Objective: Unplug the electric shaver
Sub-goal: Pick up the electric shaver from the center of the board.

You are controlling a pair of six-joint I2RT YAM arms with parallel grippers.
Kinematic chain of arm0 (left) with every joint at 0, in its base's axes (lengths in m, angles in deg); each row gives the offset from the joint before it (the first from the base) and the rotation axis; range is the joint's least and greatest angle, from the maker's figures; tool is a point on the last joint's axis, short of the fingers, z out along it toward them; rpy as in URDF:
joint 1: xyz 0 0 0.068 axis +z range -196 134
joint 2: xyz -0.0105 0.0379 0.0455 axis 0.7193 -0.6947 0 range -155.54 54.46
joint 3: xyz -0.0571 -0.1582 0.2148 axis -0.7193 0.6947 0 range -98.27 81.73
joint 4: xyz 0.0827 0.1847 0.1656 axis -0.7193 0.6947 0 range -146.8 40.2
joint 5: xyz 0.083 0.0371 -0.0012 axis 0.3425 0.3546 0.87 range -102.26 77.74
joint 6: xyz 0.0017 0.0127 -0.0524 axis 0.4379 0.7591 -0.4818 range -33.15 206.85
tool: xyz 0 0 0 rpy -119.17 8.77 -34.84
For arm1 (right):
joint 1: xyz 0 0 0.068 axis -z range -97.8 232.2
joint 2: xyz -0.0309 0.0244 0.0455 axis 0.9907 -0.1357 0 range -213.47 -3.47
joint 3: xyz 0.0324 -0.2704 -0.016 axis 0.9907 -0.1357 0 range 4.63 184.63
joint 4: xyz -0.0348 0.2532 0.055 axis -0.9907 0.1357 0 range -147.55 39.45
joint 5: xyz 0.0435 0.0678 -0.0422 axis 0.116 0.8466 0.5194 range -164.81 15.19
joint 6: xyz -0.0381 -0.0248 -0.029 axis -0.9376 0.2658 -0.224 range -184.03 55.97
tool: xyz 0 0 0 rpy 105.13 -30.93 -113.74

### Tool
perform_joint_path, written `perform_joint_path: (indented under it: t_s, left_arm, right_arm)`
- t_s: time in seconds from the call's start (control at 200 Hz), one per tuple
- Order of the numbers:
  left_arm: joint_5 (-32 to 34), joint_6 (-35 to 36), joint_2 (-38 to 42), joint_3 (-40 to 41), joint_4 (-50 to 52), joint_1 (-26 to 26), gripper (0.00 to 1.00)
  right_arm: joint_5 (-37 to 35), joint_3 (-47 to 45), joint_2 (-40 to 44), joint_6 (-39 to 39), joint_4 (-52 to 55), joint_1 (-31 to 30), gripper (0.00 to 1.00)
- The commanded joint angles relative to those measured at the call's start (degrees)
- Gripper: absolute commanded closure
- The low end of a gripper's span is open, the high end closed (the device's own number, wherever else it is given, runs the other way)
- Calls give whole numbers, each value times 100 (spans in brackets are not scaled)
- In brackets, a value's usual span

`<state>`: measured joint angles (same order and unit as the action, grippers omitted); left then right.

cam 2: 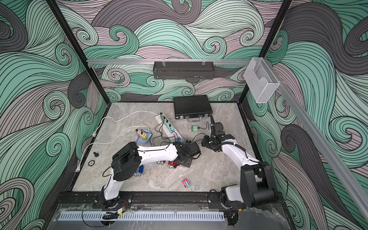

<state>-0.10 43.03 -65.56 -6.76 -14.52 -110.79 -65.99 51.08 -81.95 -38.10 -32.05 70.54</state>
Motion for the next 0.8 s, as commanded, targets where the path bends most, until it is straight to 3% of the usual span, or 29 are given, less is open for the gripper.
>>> perform_joint_path:
  t_s: [0.0, 0.796]
  left_arm:
    - [-72, -116, -200, -179, 219, 6, 38]
    - [-250, -322, -406, -207, 273, 2, 40]
  right_arm:
    - [-14, -50, -54, 52, -88, -26, 43]
    - [76, -137, -115, 131, -260, -27, 42]
